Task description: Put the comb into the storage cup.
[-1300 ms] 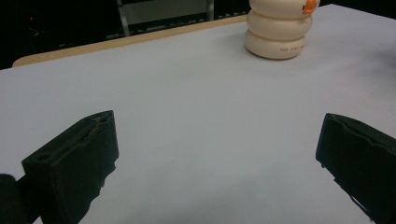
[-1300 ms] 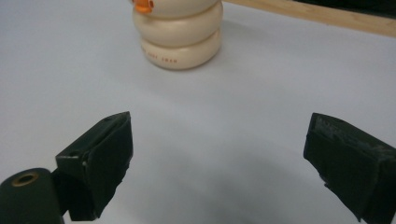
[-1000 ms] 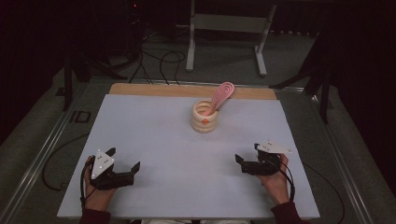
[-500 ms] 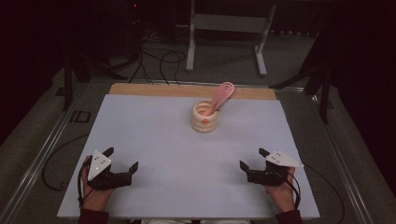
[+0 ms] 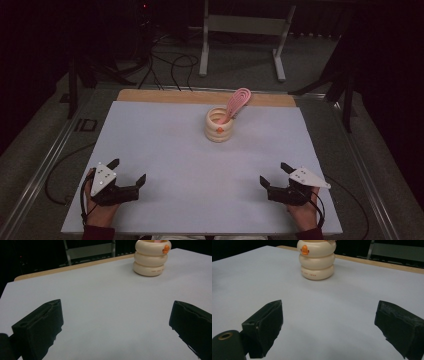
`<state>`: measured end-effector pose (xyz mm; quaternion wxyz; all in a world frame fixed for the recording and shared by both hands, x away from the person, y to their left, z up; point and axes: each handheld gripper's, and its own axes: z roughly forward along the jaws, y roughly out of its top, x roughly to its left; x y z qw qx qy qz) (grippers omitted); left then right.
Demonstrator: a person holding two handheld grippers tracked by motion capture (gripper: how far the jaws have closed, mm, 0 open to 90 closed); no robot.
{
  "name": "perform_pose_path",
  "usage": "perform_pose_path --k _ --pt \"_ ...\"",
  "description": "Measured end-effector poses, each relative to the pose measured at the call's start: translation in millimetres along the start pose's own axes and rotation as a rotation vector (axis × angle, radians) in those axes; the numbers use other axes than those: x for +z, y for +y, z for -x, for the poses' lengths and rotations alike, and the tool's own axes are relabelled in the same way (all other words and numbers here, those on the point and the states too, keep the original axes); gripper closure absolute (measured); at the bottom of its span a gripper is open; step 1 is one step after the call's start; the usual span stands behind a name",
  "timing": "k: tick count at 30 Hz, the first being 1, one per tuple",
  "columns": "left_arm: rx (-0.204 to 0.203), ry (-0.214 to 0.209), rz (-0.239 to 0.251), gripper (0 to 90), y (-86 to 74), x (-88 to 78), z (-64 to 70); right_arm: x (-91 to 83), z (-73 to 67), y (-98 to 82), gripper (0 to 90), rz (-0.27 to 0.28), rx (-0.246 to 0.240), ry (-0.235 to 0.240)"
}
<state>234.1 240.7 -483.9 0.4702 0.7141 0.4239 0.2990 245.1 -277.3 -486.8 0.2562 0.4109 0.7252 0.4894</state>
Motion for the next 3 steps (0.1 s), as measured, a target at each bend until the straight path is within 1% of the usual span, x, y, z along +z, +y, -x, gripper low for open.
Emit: perform_pose_path --k 3 --pt "0.0 0.003 -0.001 0.0 -0.1 0.2 0.0 -0.2 0.7 -0.4 8.3 -0.001 0.0 -0.001"
